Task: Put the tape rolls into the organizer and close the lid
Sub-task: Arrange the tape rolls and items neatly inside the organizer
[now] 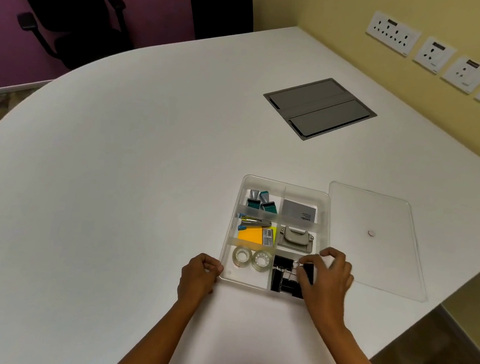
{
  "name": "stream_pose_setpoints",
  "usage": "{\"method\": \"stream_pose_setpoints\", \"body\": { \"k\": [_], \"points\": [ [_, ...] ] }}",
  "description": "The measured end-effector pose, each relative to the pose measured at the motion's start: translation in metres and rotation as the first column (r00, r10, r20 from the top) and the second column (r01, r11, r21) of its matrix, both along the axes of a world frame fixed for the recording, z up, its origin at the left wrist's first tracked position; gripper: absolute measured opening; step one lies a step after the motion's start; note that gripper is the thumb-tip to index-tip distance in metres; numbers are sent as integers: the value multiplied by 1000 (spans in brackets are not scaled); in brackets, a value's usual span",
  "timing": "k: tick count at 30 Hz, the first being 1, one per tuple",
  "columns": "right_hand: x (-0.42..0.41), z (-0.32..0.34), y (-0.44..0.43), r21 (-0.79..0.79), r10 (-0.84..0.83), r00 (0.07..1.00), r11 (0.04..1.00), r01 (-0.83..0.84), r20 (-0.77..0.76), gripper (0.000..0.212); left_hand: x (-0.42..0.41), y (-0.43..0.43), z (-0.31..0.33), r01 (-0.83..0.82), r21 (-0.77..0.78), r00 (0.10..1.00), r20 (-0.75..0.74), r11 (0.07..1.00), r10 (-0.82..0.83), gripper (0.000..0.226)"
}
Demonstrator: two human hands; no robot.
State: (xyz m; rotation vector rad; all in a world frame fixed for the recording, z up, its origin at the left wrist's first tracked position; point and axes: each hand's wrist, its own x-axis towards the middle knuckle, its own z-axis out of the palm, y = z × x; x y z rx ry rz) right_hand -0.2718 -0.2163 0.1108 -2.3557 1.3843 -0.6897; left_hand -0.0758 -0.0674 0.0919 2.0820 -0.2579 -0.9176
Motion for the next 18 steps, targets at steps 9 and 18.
{"method": "stream_pose_setpoints", "body": {
  "k": [9, 18],
  "points": [
    [-71, -28, -32, 223, -280, 958, 939, 262, 53, 10, -7, 0, 1, -56, -25, 998, 0, 998, 56, 14],
    [-60, -55, -74, 323, -60, 987, 941, 105, -146, 21, -11, -1, 6, -85, 6, 996, 1, 996, 85, 11]
  ]
}}
